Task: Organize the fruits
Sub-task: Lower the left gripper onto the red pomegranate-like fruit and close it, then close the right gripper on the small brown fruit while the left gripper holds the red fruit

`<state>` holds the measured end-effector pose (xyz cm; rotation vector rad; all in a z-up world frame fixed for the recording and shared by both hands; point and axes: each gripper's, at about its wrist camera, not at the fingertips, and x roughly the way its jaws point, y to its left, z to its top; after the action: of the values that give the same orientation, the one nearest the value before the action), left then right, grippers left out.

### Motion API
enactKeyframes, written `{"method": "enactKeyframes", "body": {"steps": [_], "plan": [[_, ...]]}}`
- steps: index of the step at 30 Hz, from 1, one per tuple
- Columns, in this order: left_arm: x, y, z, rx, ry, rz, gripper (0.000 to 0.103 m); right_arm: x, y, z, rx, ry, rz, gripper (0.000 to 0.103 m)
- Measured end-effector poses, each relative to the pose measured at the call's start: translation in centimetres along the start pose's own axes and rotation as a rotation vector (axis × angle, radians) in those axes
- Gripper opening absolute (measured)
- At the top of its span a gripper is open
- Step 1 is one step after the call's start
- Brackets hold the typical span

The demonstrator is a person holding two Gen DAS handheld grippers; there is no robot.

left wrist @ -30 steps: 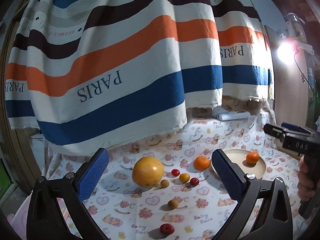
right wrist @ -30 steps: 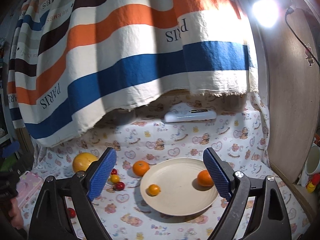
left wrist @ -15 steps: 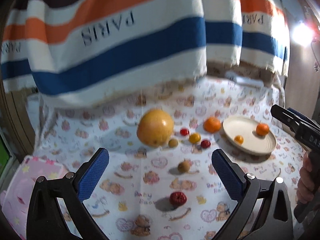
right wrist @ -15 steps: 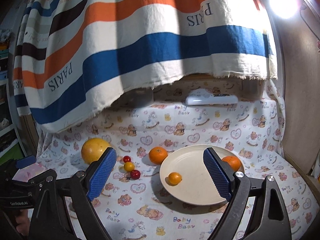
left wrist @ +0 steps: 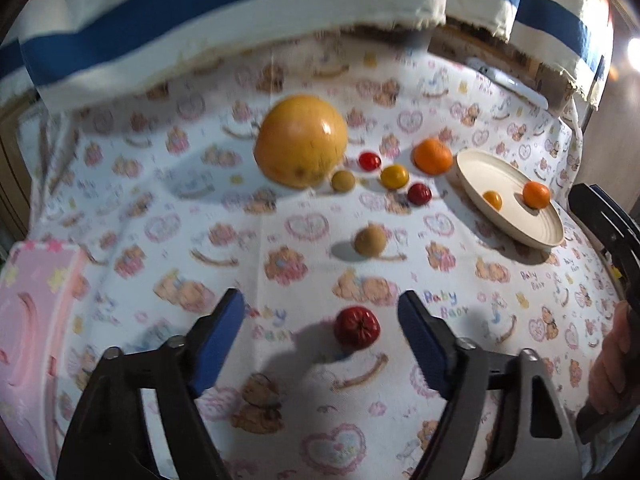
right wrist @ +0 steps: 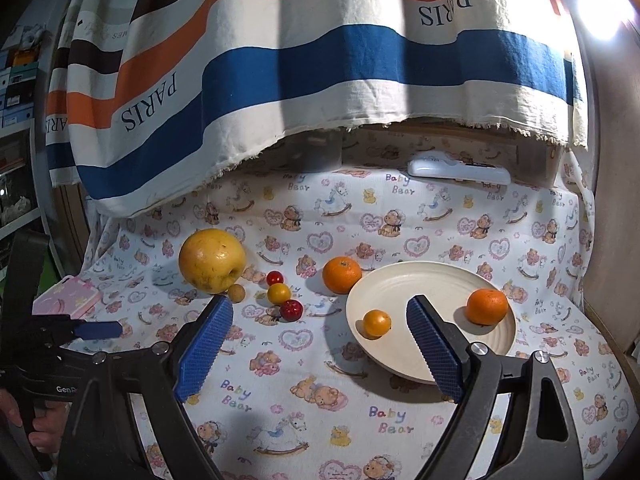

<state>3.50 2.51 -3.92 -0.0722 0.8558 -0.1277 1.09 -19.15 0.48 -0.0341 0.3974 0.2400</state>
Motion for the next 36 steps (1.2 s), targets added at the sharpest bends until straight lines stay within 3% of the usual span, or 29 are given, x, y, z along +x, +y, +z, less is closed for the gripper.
{"method": "enactKeyframes", "body": {"steps": [5, 14, 16, 22, 27, 36], "plan": [[0.6, -0.3, -0.4, -0.002, 0.033, -0.037, 0.070, 0.6, -0.5, -0.1, 0.029, 0.030, 0.006, 0.090], [1.9, -1.5, -1.0, 0.052, 0.078, -0.049, 0.051, 1.0, -0.8, -0.2, 0.043, 0.050, 0.008, 0.090], [1.9, -1.6, -1.0, 0.063, 0.066, -0.034, 0.041, 1.0, -0.8, -0.2, 0.044, 0.052, 0.008, 0.090], [2.0, -1.9, -1.2, 0.086, 0.057, -0.033, 0.027, 1.2, -0.8, -0.3, 0.043, 0.063, 0.010, 0.090], [1.5, -2.1, -1.2, 0.101, 0.032, -0.030, 0.027, 1.2, -0.8, -0.3, 0.040, 0.060, 0.006, 0.090], [-1.4, -0.7, 0.0, 0.057, -0.122, -0.036, 0.027, 1.2, -0.8, -0.3, 0.042, 0.065, 0.001, 0.090]]}}
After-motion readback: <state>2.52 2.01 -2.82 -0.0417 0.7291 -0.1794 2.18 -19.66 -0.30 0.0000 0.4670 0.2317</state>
